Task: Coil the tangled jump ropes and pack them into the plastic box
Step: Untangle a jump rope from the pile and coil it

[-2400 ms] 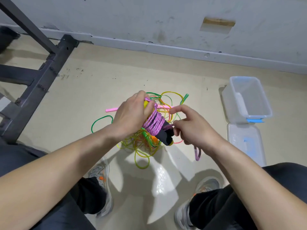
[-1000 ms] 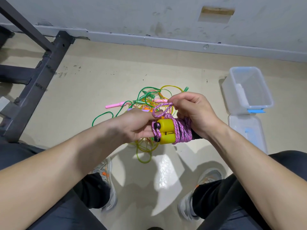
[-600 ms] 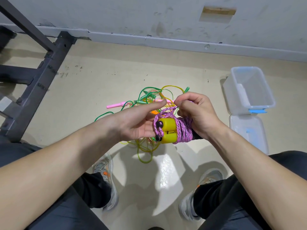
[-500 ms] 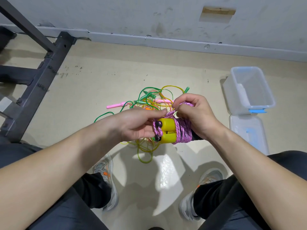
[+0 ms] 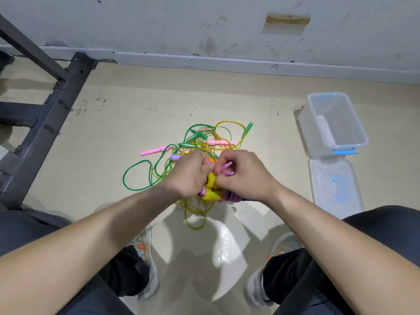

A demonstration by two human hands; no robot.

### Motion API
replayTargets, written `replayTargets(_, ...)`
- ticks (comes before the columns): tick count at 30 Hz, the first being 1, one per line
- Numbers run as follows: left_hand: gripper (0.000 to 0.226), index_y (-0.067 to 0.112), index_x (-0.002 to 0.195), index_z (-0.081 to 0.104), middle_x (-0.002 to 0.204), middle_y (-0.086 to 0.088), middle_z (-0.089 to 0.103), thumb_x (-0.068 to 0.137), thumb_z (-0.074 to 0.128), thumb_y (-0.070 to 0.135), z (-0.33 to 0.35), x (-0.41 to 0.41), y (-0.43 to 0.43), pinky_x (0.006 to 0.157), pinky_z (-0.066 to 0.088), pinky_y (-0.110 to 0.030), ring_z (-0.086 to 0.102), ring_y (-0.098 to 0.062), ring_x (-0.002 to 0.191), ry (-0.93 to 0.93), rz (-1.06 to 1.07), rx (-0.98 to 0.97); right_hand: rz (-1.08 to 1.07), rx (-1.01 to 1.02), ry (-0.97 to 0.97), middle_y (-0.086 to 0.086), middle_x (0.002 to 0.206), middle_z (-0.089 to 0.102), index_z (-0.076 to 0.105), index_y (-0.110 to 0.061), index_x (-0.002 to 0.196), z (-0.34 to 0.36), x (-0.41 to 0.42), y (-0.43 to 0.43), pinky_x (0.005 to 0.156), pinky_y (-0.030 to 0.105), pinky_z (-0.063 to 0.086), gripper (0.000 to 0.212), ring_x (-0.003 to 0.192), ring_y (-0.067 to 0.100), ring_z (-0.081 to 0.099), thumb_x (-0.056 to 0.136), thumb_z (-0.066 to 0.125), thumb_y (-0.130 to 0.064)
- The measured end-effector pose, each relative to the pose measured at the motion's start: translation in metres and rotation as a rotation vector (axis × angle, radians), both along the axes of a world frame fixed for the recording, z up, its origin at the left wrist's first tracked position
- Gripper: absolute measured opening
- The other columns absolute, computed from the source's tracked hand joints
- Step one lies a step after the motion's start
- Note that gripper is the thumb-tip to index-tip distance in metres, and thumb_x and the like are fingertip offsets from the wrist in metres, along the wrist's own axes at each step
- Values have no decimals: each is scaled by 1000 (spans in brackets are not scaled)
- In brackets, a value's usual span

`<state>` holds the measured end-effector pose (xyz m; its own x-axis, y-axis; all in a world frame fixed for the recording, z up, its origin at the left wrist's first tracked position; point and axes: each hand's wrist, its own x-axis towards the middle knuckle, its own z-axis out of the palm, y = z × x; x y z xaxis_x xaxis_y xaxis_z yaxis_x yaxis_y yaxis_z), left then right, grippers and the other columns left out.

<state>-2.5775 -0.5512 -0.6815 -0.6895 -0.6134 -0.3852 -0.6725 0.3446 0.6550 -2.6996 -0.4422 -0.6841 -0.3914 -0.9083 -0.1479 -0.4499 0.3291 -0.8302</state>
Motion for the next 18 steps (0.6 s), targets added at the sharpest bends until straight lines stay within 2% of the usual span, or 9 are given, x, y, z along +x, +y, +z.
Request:
replayTargets(4,13,16,89,59,76,2,59,98,64,24,-4,-2,-4,52,40,-18,56,-13,66,39,64,17,8,92,58,-4,75,67,63,-21,82,-3,-3,2,66,30,49,10,72,15,62,77,72,-21)
replayTargets(7,13,16,83,64,73,-1,65,91,73,20,-7,-7,-3,54,48,-27,62,-18,59,128,116,-37,-37,108,27,-2,74,68,58,-20,90,-7,-4,3,70,36,53,12,72,16,65,82,68,-19)
replayTargets(9,14,17,79,66,71,0,66,88,77,18,-9,-10,-3,57,50,-31,62,-19,58,169,156,-1,-73,106,-1,-5,73,67,54,-24,100,-11,-5,3,71,37,53,20,75,16,67,85,67,-23)
replayTargets(12,16,15,76,67,59,5,61,86,79,12,-15,-12,-4,61,46,-32,57,-16,56,167,203,190,-25,124,40,-14,69,58,58,-27,124,-14,-7,5,73,31,47,36,79,16,64,89,65,-25)
replayTargets(14,12,12,79,69,55,6,60,85,80,12,-16,-13,-5,63,45,-29,55,-14,56,136,213,287,-14,147,79,-17,71,55,67,-22,122,-16,-6,7,70,24,37,30,79,13,56,93,62,-24)
replayTargets(15,9,9,81,71,55,5,61,86,79,11,-15,-14,-4,63,45,-28,56,-15,57,125,216,328,-37,143,85,-13,75,59,70,-21,118,-17,-4,9,70,23,35,26,80,14,55,94,61,-25)
replayTargets(18,10,-2,89,73,67,-10,67,93,64,-1,-10,-18,-6,59,52,-27,61,-21,61,141,279,517,-116,99,75,-1,101,74,73,-19,113,-21,-2,12,73,17,33,22,96,17,63,96,62,-26)
